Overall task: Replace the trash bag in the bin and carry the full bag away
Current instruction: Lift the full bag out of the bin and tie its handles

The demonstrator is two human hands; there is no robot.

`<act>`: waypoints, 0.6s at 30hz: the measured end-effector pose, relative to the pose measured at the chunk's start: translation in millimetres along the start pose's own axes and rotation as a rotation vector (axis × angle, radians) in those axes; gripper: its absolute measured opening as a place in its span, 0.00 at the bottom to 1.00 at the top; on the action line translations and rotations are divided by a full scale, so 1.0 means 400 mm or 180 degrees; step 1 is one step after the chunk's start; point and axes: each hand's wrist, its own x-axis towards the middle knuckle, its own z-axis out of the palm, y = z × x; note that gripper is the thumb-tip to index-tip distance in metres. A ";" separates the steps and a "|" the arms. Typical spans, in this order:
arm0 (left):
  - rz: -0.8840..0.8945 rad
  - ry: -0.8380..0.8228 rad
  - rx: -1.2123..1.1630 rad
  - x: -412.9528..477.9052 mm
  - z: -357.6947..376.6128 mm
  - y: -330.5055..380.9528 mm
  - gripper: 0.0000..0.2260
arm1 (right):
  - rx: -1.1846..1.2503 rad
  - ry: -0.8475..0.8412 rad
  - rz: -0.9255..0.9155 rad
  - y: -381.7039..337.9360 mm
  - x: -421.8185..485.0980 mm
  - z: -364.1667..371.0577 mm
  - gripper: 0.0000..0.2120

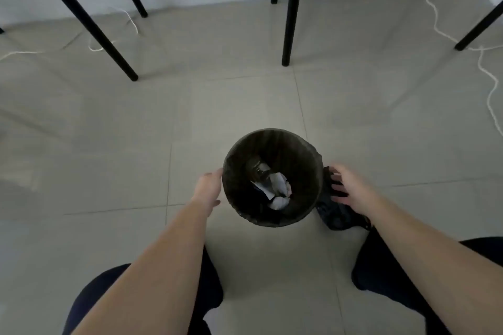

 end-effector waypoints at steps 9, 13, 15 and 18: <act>-0.1047 -0.0401 -0.1188 0.048 0.047 -0.074 0.22 | 0.1110 -0.0266 0.0832 0.074 0.080 0.047 0.25; -0.1000 -0.0398 -0.1590 0.036 0.070 -0.074 0.15 | 0.1340 -0.0239 0.0817 0.100 0.093 0.068 0.21; -0.0951 -0.0348 -0.1682 0.041 0.078 -0.076 0.11 | 0.1320 -0.0155 0.0783 0.110 0.100 0.070 0.17; -0.0934 -0.0241 -0.1709 0.053 0.086 -0.087 0.08 | 0.1132 -0.0061 0.0743 0.111 0.100 0.064 0.14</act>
